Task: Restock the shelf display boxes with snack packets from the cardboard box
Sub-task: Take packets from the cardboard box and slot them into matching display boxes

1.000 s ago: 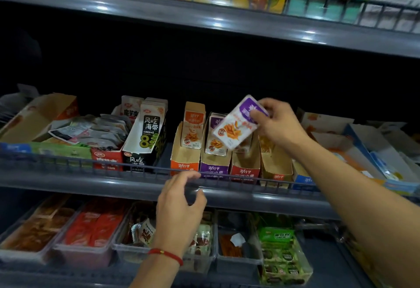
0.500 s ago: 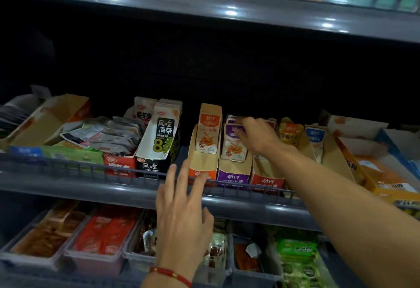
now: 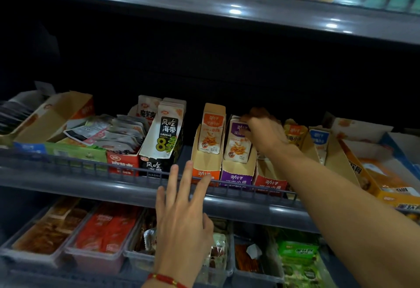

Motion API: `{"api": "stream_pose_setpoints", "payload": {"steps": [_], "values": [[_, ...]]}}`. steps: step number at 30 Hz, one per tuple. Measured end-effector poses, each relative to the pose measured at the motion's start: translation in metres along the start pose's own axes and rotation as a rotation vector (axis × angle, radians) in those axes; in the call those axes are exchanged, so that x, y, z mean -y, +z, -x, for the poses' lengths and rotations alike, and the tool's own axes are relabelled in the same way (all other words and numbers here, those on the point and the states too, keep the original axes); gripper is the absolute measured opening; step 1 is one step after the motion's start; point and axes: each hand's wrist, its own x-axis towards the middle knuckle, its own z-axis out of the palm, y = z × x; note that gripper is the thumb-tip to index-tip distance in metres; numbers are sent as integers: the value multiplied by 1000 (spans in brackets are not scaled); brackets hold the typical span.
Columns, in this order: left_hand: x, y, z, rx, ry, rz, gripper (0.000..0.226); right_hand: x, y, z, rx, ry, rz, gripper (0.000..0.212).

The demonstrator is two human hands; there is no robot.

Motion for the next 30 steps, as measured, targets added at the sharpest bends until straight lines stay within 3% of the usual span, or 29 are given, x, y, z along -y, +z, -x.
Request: {"api": "stream_pose_setpoints", "payload": {"steps": [20, 30], "values": [[7, 0, 7, -9, -15, 24, 102, 1, 19, -2, -128, -35, 55, 50], [4, 1, 7, -3, 0, 53, 100, 0, 24, -3, -112, 7, 68, 61]]}}
